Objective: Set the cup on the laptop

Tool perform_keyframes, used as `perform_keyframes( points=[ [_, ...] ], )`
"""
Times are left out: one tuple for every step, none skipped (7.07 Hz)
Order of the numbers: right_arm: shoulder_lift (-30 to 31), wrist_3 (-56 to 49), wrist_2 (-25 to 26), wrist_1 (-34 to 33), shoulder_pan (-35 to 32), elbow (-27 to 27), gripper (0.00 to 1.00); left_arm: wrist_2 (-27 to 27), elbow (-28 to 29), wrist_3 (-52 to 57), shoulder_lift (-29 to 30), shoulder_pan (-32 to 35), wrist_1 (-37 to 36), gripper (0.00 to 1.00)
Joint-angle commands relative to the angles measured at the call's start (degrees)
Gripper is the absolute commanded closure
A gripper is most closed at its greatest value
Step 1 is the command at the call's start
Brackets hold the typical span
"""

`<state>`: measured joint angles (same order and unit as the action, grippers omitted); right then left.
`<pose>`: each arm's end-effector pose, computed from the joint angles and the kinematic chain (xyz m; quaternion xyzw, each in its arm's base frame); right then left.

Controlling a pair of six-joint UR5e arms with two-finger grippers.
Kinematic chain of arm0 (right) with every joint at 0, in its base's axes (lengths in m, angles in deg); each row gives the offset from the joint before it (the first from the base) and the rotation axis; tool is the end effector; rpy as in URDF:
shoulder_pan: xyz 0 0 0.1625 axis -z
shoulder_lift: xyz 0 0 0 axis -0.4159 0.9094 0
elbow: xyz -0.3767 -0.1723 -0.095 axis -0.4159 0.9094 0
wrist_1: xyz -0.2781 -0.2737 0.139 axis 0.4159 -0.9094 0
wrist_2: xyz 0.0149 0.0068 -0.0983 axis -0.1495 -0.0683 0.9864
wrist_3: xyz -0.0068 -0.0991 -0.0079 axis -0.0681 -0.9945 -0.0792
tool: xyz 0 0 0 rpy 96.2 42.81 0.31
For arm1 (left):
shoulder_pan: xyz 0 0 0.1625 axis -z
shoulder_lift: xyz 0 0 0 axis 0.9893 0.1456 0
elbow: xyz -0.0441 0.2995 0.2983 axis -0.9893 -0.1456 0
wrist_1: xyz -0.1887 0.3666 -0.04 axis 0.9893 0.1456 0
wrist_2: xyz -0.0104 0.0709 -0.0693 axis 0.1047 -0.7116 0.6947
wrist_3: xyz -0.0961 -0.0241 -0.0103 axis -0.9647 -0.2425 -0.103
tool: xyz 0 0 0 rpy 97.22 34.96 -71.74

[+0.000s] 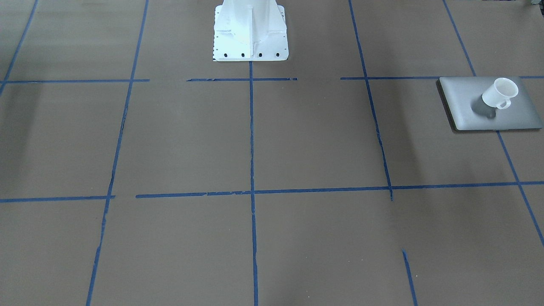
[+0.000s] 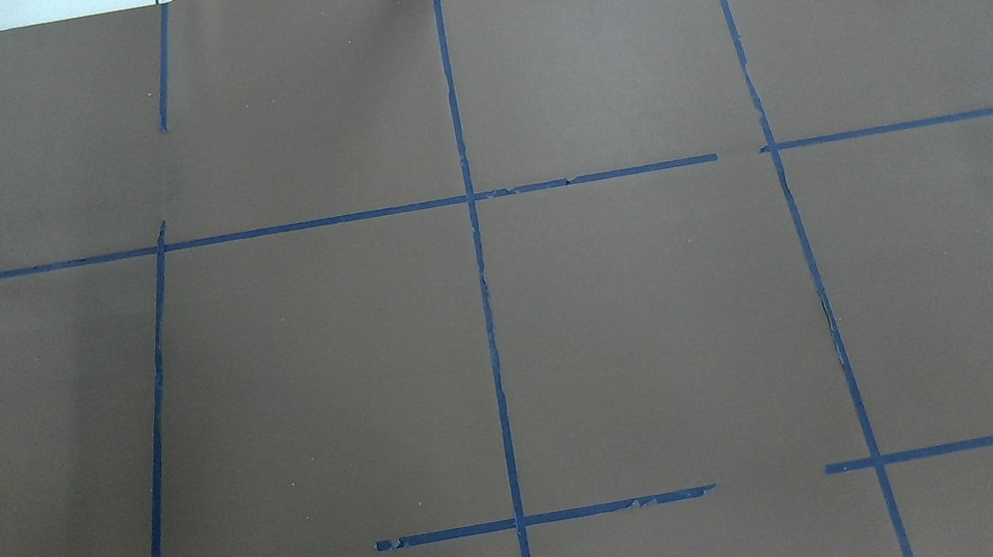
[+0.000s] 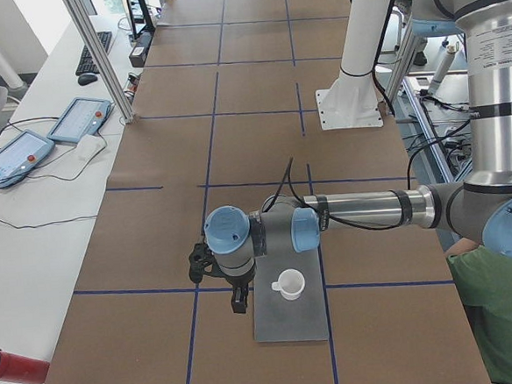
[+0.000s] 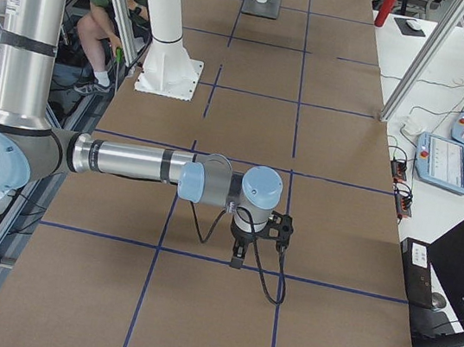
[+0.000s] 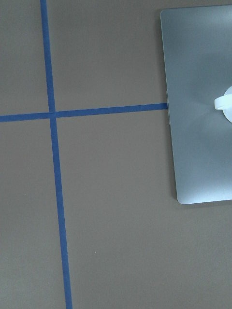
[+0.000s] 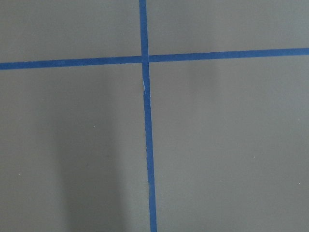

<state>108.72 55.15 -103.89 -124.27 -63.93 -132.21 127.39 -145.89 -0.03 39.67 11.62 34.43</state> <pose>0.0540 -0.4483 0.6421 -0.0277 -0.3632 0.0235 0.9310 -0.0872 -0.4400 0.6639 0.0143 0.3885 0.0447 0.9202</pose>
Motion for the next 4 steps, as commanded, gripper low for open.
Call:
perform_keyframes(
  points=[
    [0.0,0.0,0.0,0.0,0.0,0.0,0.0,0.0,0.0,-0.04,-0.05,0.0,0.03,0.0],
    [0.0,0.0,0.0,0.0,0.0,0.0,0.0,0.0,0.0,-0.04,0.04,0.0,0.03,0.0],
    [0.0,0.0,0.0,0.0,0.0,0.0,0.0,0.0,-0.09,-0.04,0.21,0.0,0.03,0.0],
    [0.0,0.0,0.0,0.0,0.0,0.0,0.0,0.0,0.0,-0.04,0.39,0.0,0.03,0.0]
  ],
)
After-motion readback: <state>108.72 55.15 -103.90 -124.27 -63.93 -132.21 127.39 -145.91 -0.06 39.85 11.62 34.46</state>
